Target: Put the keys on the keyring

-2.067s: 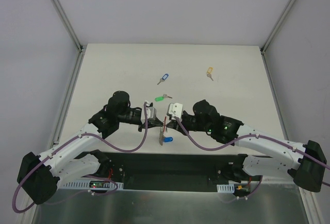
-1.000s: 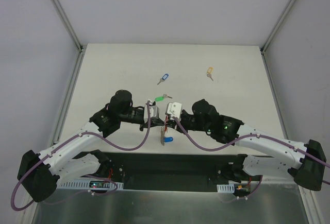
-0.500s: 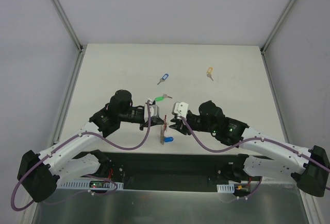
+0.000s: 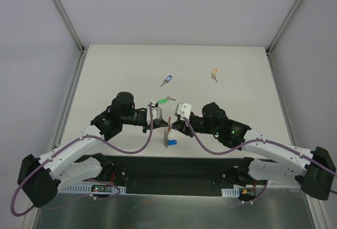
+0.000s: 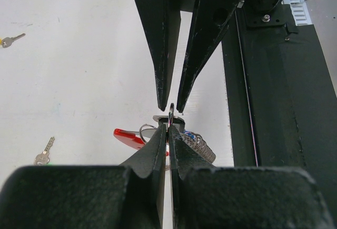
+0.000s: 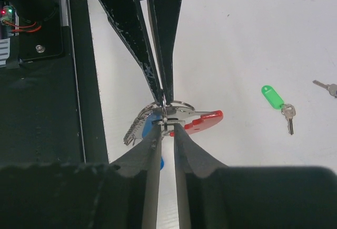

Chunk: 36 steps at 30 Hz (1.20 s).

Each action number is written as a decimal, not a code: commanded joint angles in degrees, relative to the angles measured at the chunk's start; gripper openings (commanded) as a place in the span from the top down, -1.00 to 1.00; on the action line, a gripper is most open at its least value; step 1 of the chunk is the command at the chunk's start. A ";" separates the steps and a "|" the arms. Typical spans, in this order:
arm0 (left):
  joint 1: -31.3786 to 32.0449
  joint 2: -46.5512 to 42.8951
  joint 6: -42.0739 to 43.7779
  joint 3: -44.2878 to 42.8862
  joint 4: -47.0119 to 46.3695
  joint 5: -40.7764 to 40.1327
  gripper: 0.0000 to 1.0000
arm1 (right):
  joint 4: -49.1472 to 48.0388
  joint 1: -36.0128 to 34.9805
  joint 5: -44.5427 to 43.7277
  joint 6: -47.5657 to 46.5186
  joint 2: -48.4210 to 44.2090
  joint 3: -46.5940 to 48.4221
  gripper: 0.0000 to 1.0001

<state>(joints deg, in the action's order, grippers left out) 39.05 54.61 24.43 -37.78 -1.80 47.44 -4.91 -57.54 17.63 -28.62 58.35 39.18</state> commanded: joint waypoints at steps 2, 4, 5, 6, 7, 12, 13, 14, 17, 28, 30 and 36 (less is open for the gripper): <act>0.50 -1.17 -0.78 -0.89 -3.12 1.87 1.00 | -3.62 0.41 2.50 0.50 0.54 0.55 0.72; 0.50 -1.17 -0.78 -0.89 -3.12 1.87 1.00 | -3.62 0.41 2.76 0.50 0.63 0.64 0.78; 0.50 -1.17 -0.78 -0.89 -3.12 1.95 1.00 | -3.53 0.41 2.85 0.50 0.63 0.72 0.88; 0.50 -1.17 -0.70 -0.89 -3.12 1.95 1.00 | -3.36 0.41 2.85 0.50 0.63 0.81 0.94; 0.50 -1.26 -0.69 -0.89 -3.12 1.95 1.00 | -3.09 0.41 2.94 0.50 0.54 0.90 0.98; 0.50 -0.73 -0.69 -0.89 -3.12 2.22 1.00 | -0.46 0.41 2.85 -0.38 0.10 2.48 0.98; 0.42 -0.56 -0.69 -0.98 -3.12 2.13 1.00 | -0.19 0.32 2.76 -0.47 0.10 2.66 0.98; 0.50 -0.47 -0.78 -0.98 -3.03 2.30 1.00 | 0.33 0.41 2.59 -0.64 0.10 2.92 0.98; 0.59 0.06 -0.87 -1.33 -2.59 2.39 1.00 | 1.30 0.41 2.41 -1.08 0.36 3.89 0.97; 1.47 1.55 -0.08 -2.38 -0.40 1.78 1.00 | 4.03 0.23 2.24 -1.96 1.86 6.70 0.97; 1.56 1.73 0.01 -2.47 -0.13 1.69 1.00 | 4.20 0.32 2.06 -2.05 1.95 6.88 0.98; 2.08 2.43 0.53 -3.00 1.10 1.43 1.00 | 4.47 0.32 1.71 -2.32 2.38 7.75 0.98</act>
<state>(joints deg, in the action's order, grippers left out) 39.99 56.49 24.47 -38.24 -1.02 47.66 2.09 -57.21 18.87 -29.93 60.71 43.24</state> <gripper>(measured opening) 0.007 0.018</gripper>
